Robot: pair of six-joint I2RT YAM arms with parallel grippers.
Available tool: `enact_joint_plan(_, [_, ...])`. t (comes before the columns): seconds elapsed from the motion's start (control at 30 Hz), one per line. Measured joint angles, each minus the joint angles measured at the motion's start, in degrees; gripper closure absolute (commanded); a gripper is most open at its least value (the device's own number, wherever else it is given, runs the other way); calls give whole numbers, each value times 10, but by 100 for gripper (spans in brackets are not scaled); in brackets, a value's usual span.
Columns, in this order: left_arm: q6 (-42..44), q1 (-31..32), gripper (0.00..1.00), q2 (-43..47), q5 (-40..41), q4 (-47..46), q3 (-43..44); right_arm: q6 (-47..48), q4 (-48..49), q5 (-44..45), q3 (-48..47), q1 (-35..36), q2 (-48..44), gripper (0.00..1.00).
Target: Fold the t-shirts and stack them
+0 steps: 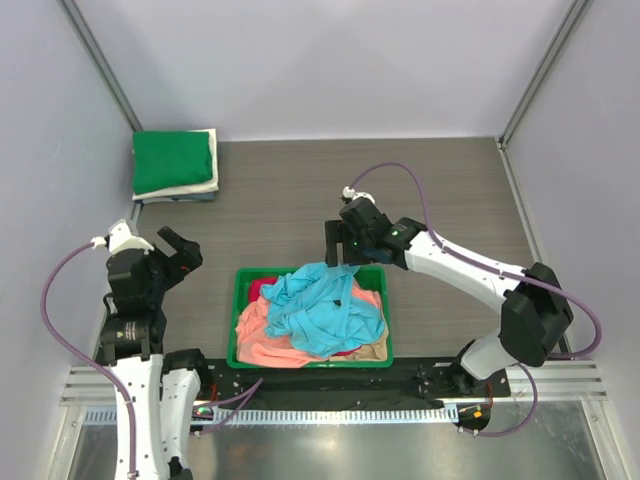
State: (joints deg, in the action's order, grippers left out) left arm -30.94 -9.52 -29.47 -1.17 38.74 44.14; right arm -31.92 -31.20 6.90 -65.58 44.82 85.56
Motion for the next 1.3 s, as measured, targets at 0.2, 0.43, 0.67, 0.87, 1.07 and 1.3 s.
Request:
enact_joint_plan(0.2, [1,0,0,2,-11,-1,0,2,16,-20,6,-4,27,17])
enact_joint_plan(0.43, [1,0,0,6,-16,-1,0,7,27,-39,13,-4,42,86])
enact_joint_plan(0.67, [1,0,0,5,-17,-1,0,4,26,-80,-5,-4,40,99])
enact_joint_plan(0.87, [2,0,0,1,-21,-1,0,45,-51,-99,-297,-7,87,99])
enact_joint_plan(1.07, [11,0,0,1,-33,-2,0,108,-71,-66,-802,-34,216,99])
enact_joint_plan(1.3, [14,0,0,0,-37,-2,0,100,13,-15,-509,-152,8,73])
